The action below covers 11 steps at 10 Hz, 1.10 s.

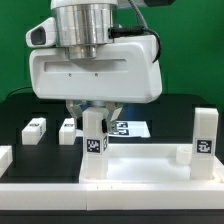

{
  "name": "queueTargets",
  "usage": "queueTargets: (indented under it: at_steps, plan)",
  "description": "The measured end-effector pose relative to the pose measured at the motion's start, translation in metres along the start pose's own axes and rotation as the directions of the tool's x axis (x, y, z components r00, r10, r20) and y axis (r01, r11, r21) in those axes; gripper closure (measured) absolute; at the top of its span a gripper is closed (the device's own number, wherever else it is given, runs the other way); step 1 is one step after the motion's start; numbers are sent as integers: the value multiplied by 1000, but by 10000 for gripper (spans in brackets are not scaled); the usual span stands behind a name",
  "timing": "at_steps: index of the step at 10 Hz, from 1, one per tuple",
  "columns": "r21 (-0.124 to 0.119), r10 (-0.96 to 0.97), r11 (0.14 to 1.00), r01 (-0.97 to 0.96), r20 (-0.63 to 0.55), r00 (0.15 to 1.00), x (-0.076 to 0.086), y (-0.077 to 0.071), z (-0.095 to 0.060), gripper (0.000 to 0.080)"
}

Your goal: Assemble desk

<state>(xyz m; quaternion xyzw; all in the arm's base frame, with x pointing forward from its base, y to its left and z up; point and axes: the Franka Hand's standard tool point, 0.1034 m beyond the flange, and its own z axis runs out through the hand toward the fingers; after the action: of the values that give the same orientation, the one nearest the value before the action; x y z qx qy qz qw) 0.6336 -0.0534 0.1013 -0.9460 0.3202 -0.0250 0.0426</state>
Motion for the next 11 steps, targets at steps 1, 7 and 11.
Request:
queueTargets:
  at_steps: [1,7,11]
  plan:
    - [-13,41,999,-41,-1,999,0,2,0,450]
    - [-20,12,1000,-12,0,1000,0,3,-2,450]
    - [5,0,1000,0,0,1000,-2,-12,-28,162]
